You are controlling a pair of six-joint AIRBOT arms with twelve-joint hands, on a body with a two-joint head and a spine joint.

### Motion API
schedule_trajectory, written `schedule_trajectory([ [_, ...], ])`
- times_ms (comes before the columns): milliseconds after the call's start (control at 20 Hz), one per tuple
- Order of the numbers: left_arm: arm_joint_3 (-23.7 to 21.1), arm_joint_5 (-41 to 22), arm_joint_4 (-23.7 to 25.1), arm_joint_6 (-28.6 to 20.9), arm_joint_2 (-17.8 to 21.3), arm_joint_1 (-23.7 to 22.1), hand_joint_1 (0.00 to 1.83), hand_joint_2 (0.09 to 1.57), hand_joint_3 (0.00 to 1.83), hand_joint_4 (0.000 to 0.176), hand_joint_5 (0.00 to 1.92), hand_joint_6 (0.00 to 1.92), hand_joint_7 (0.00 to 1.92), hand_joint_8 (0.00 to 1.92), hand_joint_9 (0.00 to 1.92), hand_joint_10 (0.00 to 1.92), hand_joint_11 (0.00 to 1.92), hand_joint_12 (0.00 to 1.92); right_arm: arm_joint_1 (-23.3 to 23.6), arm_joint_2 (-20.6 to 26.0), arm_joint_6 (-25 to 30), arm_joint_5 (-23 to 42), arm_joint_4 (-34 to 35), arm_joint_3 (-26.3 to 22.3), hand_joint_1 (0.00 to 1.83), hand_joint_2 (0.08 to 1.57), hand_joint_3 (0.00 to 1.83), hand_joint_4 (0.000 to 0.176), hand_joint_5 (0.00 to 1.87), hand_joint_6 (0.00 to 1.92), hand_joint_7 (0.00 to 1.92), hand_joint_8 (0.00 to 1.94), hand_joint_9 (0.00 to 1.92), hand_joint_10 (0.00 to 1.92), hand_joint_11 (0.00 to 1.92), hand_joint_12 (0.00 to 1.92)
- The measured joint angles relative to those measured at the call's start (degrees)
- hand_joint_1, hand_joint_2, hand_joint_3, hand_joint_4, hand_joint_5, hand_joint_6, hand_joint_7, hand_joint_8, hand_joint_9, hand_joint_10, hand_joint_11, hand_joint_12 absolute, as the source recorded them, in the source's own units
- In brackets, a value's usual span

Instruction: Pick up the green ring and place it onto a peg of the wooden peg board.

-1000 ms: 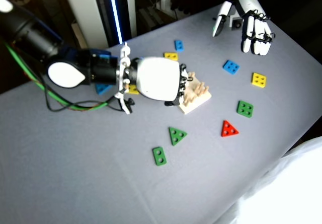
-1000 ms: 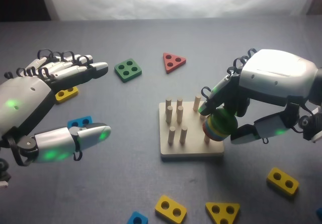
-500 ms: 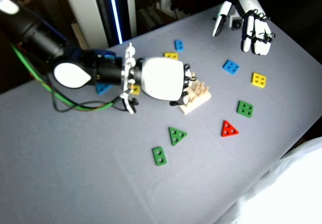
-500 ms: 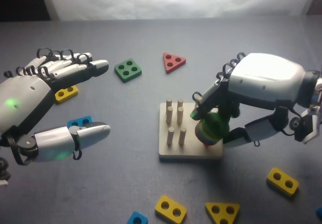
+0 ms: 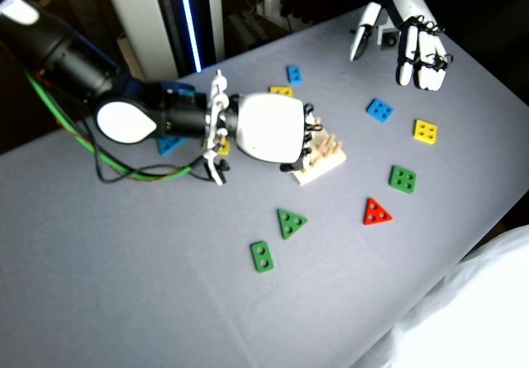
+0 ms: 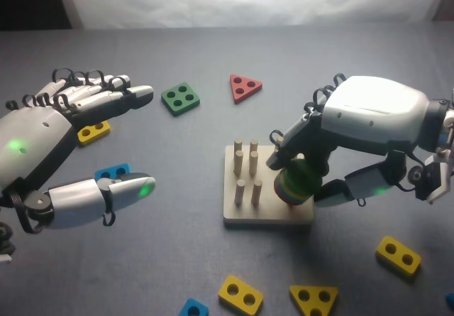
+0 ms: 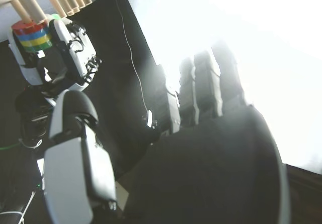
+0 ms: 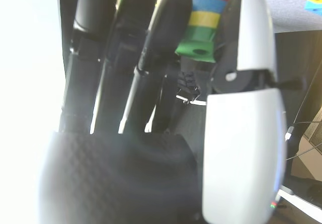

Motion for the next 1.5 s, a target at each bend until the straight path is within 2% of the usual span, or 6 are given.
schedule_trajectory([
  [400, 0.0, 0.0, 0.0, 0.0, 0.0, 0.0, 0.61, 1.04, 0.00, 0.085, 0.39, 0.00, 0.27, 0.00, 0.25, 0.00, 0.00, 0.78, 0.0, 1.1, 0.0, 0.5, 1.8, -0.9, 1.00, 0.98, 0.00, 0.000, 0.70, 0.00, 0.66, 0.00, 0.60, 0.00, 0.17, 0.96],
  [650, 0.0, -0.1, -0.2, 0.0, 0.0, 0.1, 0.60, 1.03, 0.00, 0.105, 0.39, 0.00, 0.27, 0.00, 0.23, 0.00, 0.00, 0.60, -0.3, 2.4, 0.0, 3.0, 4.1, -1.5, 1.02, 0.96, 0.00, 0.015, 0.72, 0.00, 0.75, 0.02, 0.79, 0.06, 0.38, 1.23],
  [750, 0.0, -0.1, -0.2, 0.0, 0.0, 0.1, 0.62, 1.03, 0.00, 0.087, 0.40, 0.00, 0.28, 0.00, 0.24, 0.00, 0.00, 0.63, -1.1, 2.9, 0.0, 4.3, 4.9, -2.0, 1.02, 0.99, 0.00, 0.000, 0.73, 0.00, 0.74, 0.00, 0.76, 0.07, 0.27, 1.41],
  [1050, 0.0, -0.2, -0.2, 0.0, 0.0, 0.1, 0.62, 1.02, 0.00, 0.080, 0.39, 0.00, 0.27, 0.00, 0.23, 0.00, 0.00, 0.67, -2.9, 5.6, 0.0, 5.9, 6.6, -2.9, 1.03, 0.98, 0.00, 0.000, 0.77, 0.00, 0.78, 0.00, 0.69, 0.27, 0.27, 1.40],
  [1300, 0.0, -0.3, -0.3, -0.1, 0.0, 0.1, 0.59, 1.03, 0.00, 0.092, 0.38, 0.00, 0.25, 0.00, 0.22, 0.00, 0.00, 0.70, -3.3, 7.8, 0.0, 5.2, 4.1, -4.4, 0.75, 1.09, 0.02, 0.000, 0.77, 0.00, 0.81, 0.00, 0.62, 0.46, 0.22, 1.43],
  [1500, 0.0, -0.3, -0.3, -0.2, 0.0, 0.1, 0.53, 1.05, 0.00, 0.087, 0.36, 0.00, 0.26, 0.00, 0.24, 0.00, 0.00, 0.69, -3.4, 8.4, 0.0, 5.0, 2.8, -4.9, 0.57, 1.18, 0.00, 0.037, 0.75, 0.00, 0.80, 0.00, 0.69, 0.24, 0.26, 1.26],
])
